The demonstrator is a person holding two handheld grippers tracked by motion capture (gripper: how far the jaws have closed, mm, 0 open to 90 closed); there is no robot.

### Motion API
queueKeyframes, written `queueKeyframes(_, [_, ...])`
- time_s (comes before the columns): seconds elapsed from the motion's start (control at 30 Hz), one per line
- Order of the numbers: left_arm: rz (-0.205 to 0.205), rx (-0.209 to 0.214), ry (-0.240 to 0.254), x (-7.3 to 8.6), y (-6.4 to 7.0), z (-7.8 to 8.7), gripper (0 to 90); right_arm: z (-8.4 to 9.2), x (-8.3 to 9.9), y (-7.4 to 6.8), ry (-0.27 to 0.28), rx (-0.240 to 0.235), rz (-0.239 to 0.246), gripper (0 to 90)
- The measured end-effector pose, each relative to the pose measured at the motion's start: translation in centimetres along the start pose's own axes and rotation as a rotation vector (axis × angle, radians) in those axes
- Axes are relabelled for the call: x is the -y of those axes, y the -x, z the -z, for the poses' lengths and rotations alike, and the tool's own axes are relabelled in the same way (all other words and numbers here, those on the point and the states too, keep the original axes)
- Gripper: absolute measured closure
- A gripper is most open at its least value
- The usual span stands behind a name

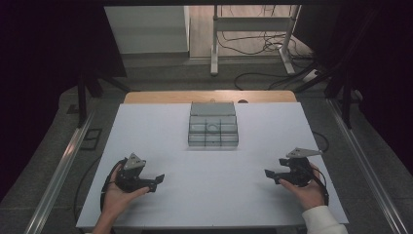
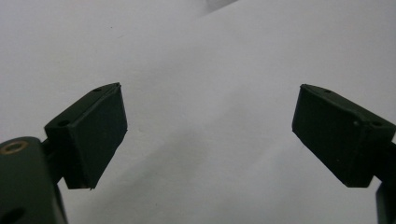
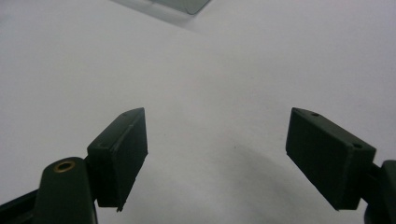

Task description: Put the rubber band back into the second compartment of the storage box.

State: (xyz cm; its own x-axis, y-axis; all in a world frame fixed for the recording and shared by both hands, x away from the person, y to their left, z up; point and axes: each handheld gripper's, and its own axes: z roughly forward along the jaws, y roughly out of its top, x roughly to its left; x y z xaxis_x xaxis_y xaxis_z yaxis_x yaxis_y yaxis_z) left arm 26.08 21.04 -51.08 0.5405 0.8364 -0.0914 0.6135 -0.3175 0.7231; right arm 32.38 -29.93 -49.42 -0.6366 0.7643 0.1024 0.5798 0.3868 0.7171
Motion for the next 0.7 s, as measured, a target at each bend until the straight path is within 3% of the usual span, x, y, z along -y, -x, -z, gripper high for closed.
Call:
queueKeyframes(0.2, [-0.001, -0.002, 0.011, -0.07, 0.07, 0.1, 10.0, -0.2, 0.2, -0.42, -0.001, 0.003, 0.042, 21.4])
queueKeyframes(0.7, [-0.009, 0.001, 0.007, -0.12, 0.1, 0.07, 9.9, 0.03, 0.15, -0.3, 0.024, 0.007, 0.029, 15.3])
